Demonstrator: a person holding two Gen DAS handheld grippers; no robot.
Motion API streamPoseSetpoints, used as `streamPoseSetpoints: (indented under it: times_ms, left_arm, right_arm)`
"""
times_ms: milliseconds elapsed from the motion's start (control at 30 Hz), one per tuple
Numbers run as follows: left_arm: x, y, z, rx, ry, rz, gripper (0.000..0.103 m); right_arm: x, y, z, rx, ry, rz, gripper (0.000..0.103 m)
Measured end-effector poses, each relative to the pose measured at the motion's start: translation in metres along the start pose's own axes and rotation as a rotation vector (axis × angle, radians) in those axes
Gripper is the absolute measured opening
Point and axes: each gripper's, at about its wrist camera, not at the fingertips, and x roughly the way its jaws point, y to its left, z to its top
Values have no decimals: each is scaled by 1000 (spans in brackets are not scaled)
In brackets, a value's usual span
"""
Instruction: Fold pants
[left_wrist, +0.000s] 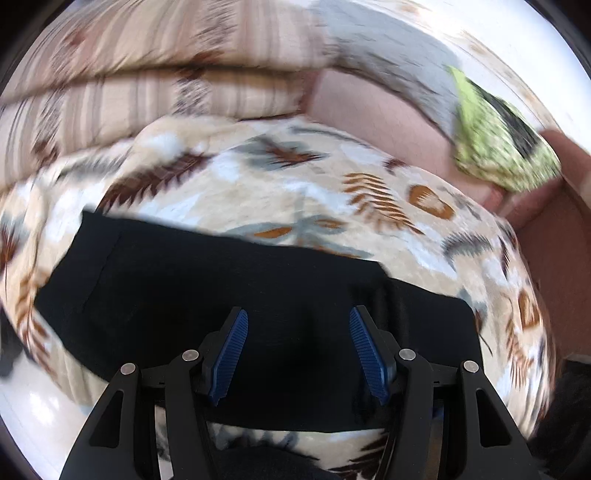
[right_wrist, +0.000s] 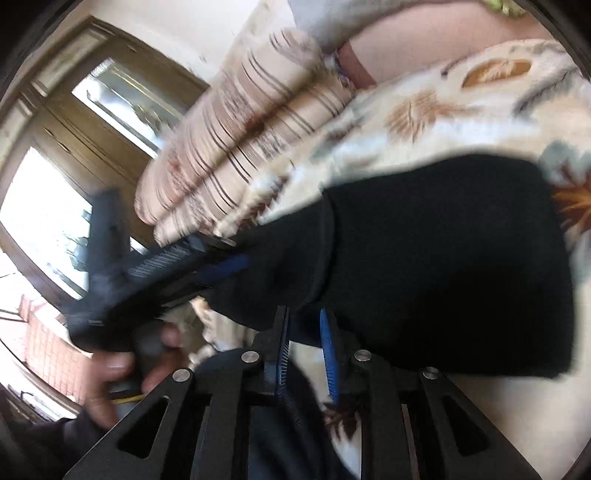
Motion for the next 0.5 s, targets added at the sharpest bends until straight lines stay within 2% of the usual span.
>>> streamPoseSetpoints:
  times_ms: [33,67,133,167,233,267,300,333,367,400,500]
  left_arm:
    - [-2,-9,1,41,-13,-26,57]
    - [-4,-21,4,77,-25,-74,58]
    - [-2,-40,11,110,-10,-168,58]
    - [2,-53,16,127,-1,-208,58]
    - [19,-73,21,168,43,-223,55]
    - [39,-81,21,171,111,-214,41]
    - [59,-83,20,158,189,-199,31]
    - [78,-81,17,142,264,-178,28]
    - [92,-73,13,103,289,-163,21]
    - [91,-69,14,76,274,-176,17]
    - [89,-60,18,23,274,-227,18]
  right_arm:
    - [-18,1,0,-15,-37,-24,24]
    - [-33,0,-1,-27,-65,-92,31]
    - [-55,-8,1,-56,-86,-353,35]
    - [-62,-14,2,-50,-95,-445,35]
    - [-68,-26,7,15,-110,-412,35]
    - [-65,-25,10,1,-101,-431,35]
    - [-59,-23,13,-47,-91,-477,34]
    - [-51,-21,17,-87,-76,-499,34]
    - [-44,-19,21,-107,-58,-502,33]
    - [-33,-19,26,-136,-28,-505,31]
    - [-12,-23,40,-176,13,-549,31]
